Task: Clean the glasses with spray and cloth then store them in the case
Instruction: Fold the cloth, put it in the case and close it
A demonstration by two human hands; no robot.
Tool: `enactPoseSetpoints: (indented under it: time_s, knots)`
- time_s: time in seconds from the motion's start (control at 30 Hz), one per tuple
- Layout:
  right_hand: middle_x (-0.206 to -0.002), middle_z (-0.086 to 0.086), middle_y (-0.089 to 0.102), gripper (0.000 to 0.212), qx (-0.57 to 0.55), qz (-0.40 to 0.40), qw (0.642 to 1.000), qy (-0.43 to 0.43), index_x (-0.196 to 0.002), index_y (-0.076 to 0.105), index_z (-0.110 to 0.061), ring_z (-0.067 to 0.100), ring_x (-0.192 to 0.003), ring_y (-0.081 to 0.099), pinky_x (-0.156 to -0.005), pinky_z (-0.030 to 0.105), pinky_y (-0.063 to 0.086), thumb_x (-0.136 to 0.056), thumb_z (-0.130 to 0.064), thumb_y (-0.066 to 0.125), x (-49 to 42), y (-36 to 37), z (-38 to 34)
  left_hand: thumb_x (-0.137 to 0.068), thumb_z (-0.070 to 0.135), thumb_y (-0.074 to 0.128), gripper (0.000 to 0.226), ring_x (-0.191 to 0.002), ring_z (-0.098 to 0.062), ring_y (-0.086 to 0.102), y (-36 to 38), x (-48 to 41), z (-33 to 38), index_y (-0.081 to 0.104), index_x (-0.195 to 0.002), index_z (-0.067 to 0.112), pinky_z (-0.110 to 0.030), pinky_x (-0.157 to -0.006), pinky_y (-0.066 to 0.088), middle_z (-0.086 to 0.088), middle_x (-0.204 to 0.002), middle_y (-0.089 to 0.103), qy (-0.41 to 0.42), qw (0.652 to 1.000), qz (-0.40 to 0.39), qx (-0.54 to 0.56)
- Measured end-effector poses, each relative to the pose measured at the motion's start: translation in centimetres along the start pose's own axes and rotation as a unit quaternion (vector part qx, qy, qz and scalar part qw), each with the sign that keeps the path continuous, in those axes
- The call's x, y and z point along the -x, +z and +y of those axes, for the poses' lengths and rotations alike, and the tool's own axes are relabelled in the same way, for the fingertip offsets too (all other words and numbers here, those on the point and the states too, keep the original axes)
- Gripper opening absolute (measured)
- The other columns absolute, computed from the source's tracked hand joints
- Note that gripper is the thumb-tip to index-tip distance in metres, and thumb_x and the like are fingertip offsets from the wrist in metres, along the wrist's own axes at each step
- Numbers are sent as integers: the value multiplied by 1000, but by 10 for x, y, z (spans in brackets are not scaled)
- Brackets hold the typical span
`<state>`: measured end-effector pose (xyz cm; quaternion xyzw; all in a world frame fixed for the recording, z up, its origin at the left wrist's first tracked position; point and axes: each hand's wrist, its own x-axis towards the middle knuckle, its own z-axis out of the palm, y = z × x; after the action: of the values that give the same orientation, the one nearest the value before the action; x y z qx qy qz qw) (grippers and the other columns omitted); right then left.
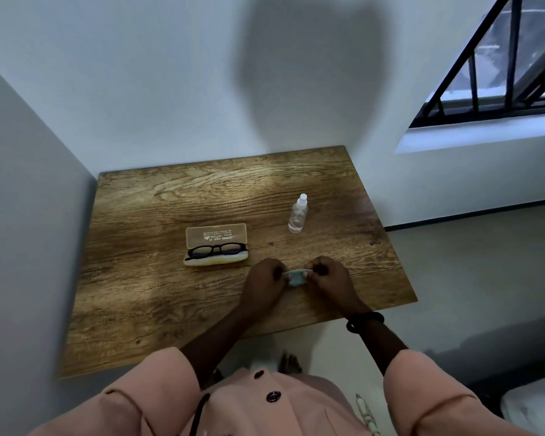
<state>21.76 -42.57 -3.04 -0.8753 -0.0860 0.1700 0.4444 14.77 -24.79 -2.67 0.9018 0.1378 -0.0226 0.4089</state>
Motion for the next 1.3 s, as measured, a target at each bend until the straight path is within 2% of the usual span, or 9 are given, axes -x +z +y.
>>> enactPoseSetpoints:
  time_s: [0.1,0.27,0.47,0.57,0.8,1.03,1.1,1.2,1.3]
  knots:
    - [-85,-1,72,9,-120,-10,992,28,-88,71,-7,7,-77,67,-67,17,51,-84,-13,77,1,-7,-19,-91,26,74,6,-88,-8,65,-13,-1,4,71,-94,21,-24,-77,50,5,-93,72,-38,993,35,108]
    - [-88,5,75,8,-221,-10,975,-2,-92,72,-6,9,-78,67,-68,24,52,-86,-11,75,0,1,-61,-93,21,73,14,-87,-10,72,-42,-3,7,72,-105,14,-8,-66,52,1,-96,74,-65,969,115,207]
    - [-98,5,75,14,-287,-2,957,-43,-101,71,-10,9,-86,70,-68,21,53,-88,-10,74,-5,14,-120,-89,15,78,25,-90,-21,76,-96,3,7,70,-111,4,-36,-72,64,-12,-98,77,-57,914,186,355]
    - [-96,4,74,15,-322,-11,945,-59,-102,69,-8,8,-84,70,-66,20,53,-87,-7,73,-8,21,-149,-87,11,79,25,-78,-24,77,-125,6,12,70,-108,1,-35,-65,64,-15,-92,77,-66,892,215,391]
    - [-95,8,73,19,-332,-16,940,-72,-106,66,-1,7,-77,69,-59,19,52,-88,-4,72,-21,47,-194,-84,11,82,17,-72,-15,76,-173,5,4,73,-98,8,-26,-65,61,-11,-86,76,-51,884,273,377]
    - [-91,7,73,9,-196,0,980,-20,-85,68,-16,23,-87,72,-70,37,61,-85,-13,77,-43,105,-176,-83,24,84,19,-75,-24,74,-160,-8,-55,75,-93,11,-43,-69,63,-5,-80,74,-103,931,275,217]
    - [-88,4,72,11,-143,11,990,-15,-82,67,-19,19,-86,70,-69,32,59,-85,-16,77,-44,117,-167,-83,19,83,13,-75,-24,73,-153,-11,-68,74,-87,10,-46,-70,62,-2,-76,72,-106,937,268,198]
    - [-86,2,72,9,-75,29,997,-12,-88,71,-12,13,-81,68,-61,16,50,-84,-17,78,-42,128,-158,-84,23,81,11,-75,-20,73,-145,-15,-80,71,-83,19,-39,-66,61,3,-78,72,-104,956,239,137]
    - [-85,-1,69,9,-37,37,998,-23,-88,69,-13,14,-82,67,-69,27,55,-84,-16,77,-40,133,-151,-85,31,80,12,-82,-16,71,-136,-15,-85,73,-88,23,-35,-72,57,4,-86,73,-126,966,218,61]
